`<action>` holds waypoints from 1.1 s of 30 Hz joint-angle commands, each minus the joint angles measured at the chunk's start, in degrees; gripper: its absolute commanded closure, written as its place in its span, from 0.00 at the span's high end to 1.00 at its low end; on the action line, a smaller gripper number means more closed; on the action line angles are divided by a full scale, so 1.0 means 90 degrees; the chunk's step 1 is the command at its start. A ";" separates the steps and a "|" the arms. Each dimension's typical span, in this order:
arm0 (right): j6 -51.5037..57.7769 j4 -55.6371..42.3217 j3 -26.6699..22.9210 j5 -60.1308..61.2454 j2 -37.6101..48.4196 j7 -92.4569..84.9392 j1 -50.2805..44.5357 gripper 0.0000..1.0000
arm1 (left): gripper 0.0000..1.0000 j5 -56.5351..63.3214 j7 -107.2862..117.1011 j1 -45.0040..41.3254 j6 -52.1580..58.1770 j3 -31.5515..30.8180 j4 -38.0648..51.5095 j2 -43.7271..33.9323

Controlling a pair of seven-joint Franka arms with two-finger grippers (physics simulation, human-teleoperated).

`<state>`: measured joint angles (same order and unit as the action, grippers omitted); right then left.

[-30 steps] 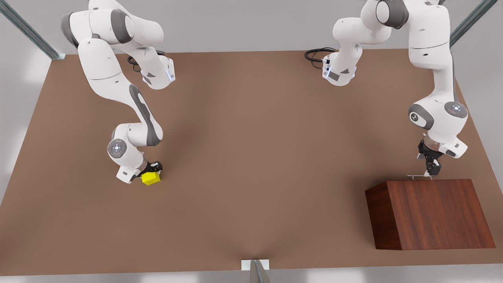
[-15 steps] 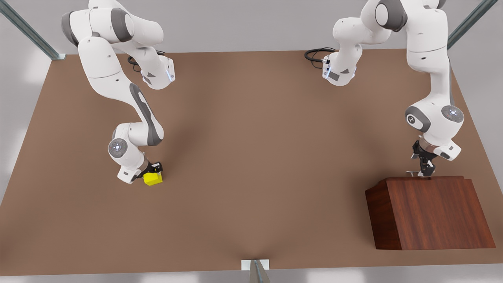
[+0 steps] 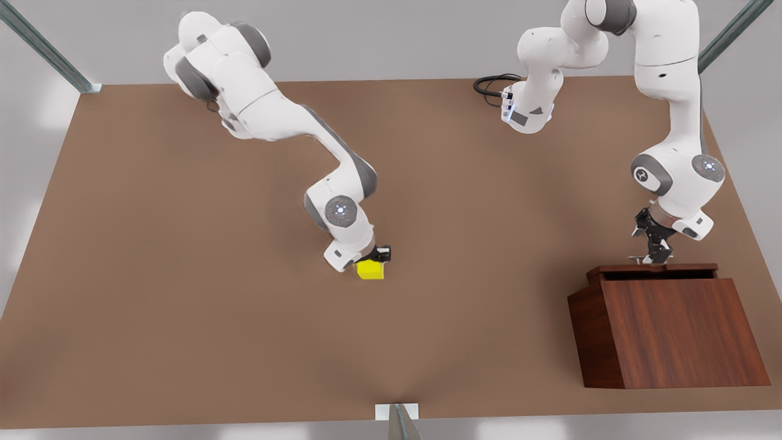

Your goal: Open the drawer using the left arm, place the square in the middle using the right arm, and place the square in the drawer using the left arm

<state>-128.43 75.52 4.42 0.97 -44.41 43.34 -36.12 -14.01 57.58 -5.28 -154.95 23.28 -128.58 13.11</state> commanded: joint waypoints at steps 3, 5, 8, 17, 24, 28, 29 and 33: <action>-0.0066 -0.1018 -0.0120 0.0038 -0.0827 0.1424 -0.0566 0.71 | 1.00 -0.0006 -0.0001 0.0000 0.0000 0.0050 0.0000 -0.0001; -0.0641 -0.0901 -0.0130 0.0038 -0.1091 0.2107 -0.0693 0.71 | 1.00 -0.0006 -0.0001 0.0010 0.0010 0.0069 -0.0107 -0.0069; -0.0720 -0.0745 -0.0569 0.0068 -0.1120 0.3133 -0.1318 0.72 | 1.00 -0.0006 0.0009 0.0000 0.0068 0.0157 -0.0254 -0.0196; -0.0730 -0.0940 -0.0579 0.0058 -0.1228 0.4227 -0.1553 0.91 | 1.00 0.0004 -0.0001 0.0000 0.0068 0.0304 -0.0820 -0.0636; -0.0945 -0.1038 -0.0501 -0.0001 -0.1072 0.4032 -0.1650 1.00 | 1.00 0.0024 -0.0030 -0.0010 0.0088 0.0489 -0.1377 -0.1173; -0.0945 0.1637 -0.0511 -0.0098 0.1632 0.1796 -0.0518 1.00 | 1.00 0.1048 -0.0059 -0.0048 0.1044 0.0977 -0.1602 -0.2442; -0.0945 0.2233 -0.0511 -0.0108 0.2277 0.1416 -0.0099 1.00 | 1.00 0.1468 -0.0069 -0.0243 0.1406 0.1036 -0.1563 -0.2832; 0.1906 0.2595 -0.0442 -0.0108 0.3918 -0.3006 0.2196 1.00 | 1.00 0.1791 -0.3348 -0.1747 0.2567 0.0900 0.0242 -0.2248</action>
<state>-109.41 98.75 0.51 0.00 -8.03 12.35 -13.55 -1.23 24.00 -22.22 -129.85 29.91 -122.61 -4.19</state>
